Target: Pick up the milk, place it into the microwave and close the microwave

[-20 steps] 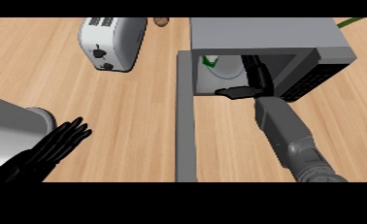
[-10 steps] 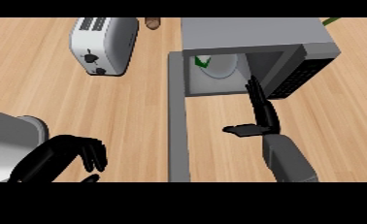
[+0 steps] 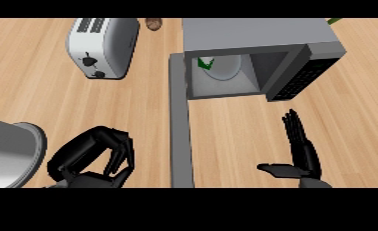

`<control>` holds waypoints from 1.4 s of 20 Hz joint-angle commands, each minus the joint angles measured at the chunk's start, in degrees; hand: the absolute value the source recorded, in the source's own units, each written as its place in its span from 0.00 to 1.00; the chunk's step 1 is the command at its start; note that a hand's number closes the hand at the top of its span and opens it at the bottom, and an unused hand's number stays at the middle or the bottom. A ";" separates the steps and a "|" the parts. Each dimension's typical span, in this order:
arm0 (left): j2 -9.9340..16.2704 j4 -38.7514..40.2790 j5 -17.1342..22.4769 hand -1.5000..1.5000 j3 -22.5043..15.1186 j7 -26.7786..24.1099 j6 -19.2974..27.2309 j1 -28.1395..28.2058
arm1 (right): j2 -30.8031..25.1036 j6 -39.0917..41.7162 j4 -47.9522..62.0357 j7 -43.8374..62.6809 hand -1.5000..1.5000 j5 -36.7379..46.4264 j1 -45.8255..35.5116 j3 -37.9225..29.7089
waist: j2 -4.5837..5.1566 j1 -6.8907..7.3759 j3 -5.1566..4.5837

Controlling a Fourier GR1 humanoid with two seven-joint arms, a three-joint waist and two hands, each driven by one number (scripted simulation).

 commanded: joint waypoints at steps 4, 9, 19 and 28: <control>-0.02 5.69 -8.59 1.00 -11.01 -8.91 7.71 -0.62 | -3.18 7.26 -16.45 -0.03 0.00 -3.84 14.41 0.90 | 0.22 0.36 -0.10; -0.02 12.58 -11.49 1.00 -20.61 -14.46 17.24 -2.60 | -5.26 13.76 -28.82 1.83 0.00 -8.37 23.40 2.27 | 0.60 0.61 -0.01; -0.01 23.51 -8.78 1.00 -40.26 -14.53 33.62 -6.85 | -6.32 19.88 -57.47 11.69 0.00 -17.60 37.85 8.86 | 0.85 0.36 0.02; 0.01 26.11 0.24 1.00 -57.34 -10.63 57.63 -18.93 | -8.93 19.50 -74.56 22.90 0.00 -24.83 41.18 12.22 | 1.31 -1.03 0.06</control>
